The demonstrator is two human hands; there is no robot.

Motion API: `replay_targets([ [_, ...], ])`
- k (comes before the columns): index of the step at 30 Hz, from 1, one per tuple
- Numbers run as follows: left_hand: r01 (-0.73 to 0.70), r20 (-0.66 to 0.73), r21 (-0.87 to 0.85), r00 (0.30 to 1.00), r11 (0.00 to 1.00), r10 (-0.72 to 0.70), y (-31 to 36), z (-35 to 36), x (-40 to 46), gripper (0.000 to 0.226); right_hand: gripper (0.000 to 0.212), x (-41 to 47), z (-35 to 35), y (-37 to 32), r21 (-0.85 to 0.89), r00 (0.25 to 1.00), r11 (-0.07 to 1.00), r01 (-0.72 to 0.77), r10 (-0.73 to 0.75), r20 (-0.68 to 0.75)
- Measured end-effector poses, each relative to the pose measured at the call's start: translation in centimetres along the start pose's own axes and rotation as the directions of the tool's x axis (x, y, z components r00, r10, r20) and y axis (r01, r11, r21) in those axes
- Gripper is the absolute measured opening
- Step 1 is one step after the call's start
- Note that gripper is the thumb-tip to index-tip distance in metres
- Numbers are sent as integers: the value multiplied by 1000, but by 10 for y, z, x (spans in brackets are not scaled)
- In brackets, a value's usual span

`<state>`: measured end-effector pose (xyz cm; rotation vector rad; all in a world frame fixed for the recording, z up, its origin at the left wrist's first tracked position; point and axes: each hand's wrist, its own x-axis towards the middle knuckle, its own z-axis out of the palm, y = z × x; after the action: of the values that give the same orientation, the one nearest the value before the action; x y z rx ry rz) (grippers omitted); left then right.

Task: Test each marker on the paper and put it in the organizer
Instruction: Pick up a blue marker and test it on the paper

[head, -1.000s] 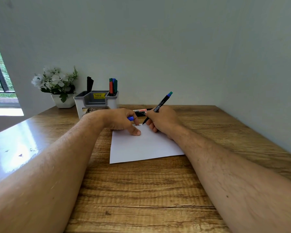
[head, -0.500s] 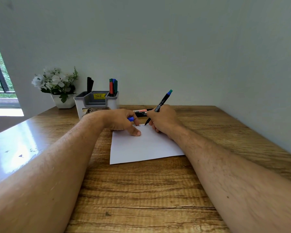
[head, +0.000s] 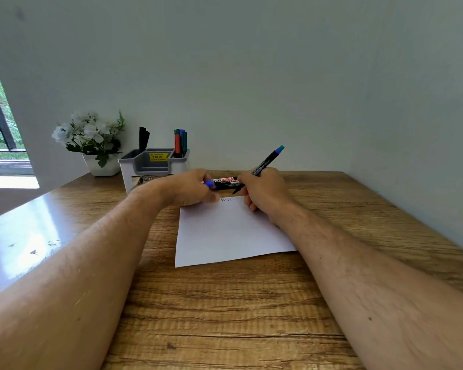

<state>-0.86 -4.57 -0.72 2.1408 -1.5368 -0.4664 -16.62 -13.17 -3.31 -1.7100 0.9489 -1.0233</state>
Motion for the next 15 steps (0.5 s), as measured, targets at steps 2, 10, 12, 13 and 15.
replay_targets([
  [2,-19,-106,-113,994,993,7,2,-2,-1,12,20,0,-3,-3,60,1000,998,14,-13,-19],
  [10,-129,-262,-546,965,828,-22,15,-1,-3,26,15,0,-8,-16,282,998,958,52,-42,-41],
  [12,-118,-274,-621,959,775,-73,18,0,-2,24,17,-2,-8,-18,327,999,944,36,-33,-12],
  [13,-111,-271,-660,958,743,-97,19,1,-2,21,19,-2,-8,-19,338,999,941,29,-32,3],
  [15,-115,-253,-742,960,661,-117,21,1,-2,18,19,-3,-8,-19,343,999,939,27,-37,22],
])
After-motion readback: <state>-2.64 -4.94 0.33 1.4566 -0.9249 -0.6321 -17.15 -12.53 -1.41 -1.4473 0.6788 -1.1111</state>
